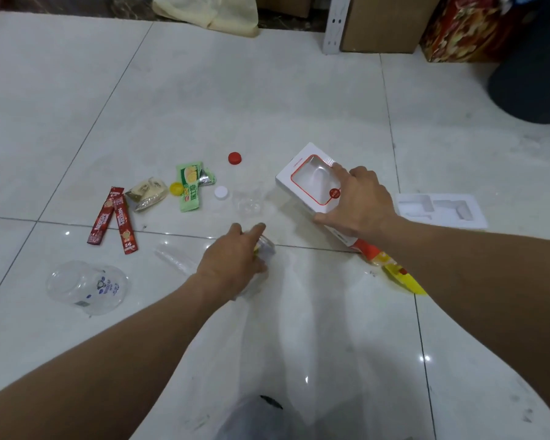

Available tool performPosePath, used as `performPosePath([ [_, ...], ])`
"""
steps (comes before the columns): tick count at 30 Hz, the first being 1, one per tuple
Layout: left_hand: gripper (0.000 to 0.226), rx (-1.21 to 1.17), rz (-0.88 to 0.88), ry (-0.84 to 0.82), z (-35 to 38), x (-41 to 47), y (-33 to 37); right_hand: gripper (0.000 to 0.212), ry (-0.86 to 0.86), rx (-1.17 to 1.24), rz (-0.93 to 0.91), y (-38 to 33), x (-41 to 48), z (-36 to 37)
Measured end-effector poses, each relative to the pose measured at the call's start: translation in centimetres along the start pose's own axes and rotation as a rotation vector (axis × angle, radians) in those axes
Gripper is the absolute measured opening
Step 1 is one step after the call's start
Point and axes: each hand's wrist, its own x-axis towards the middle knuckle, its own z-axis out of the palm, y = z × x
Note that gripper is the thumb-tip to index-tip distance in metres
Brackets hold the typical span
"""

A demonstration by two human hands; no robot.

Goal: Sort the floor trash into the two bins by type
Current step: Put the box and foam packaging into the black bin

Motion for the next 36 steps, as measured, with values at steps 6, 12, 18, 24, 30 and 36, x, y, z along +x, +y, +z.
performPosePath([
  [6, 0.076, -0.026, 0.046, 0.084, -6.3, 3.9, 3.9, 0.096, 0.046, 0.033, 0.104, 2.1, 0.5, -4.4],
  [12, 0.072, -0.007, 0.11, 0.051, -14.8, 3.5, 10.8, 0.098, 0.033, 0.048, 0.229, 5.0, -1.6, -14.1],
  [18, 0.069, 0.001, 0.189, 0.01, -25.0, 1.3, 20.9, 0.099, 0.021, 0.08, 0.348, 8.3, -5.3, -27.2],
  [24, 0.069, 0.001, 0.257, -0.023, -34.0, -0.5, 32.4, 0.101, 0.006, 0.11, 0.459, 13.0, -9.1, -39.6],
  [30, 0.069, 0.021, 0.303, -0.073, -38.5, -0.4, 42.7, 0.099, 0.013, 0.154, 0.582, 19.7, -11.6, -47.9],
  [36, 0.07, 0.045, 0.331, -0.057, -39.4, 3.6, 52.1, 0.095, 0.039, 0.137, 0.686, 27.0, -11.0, -51.4],
])
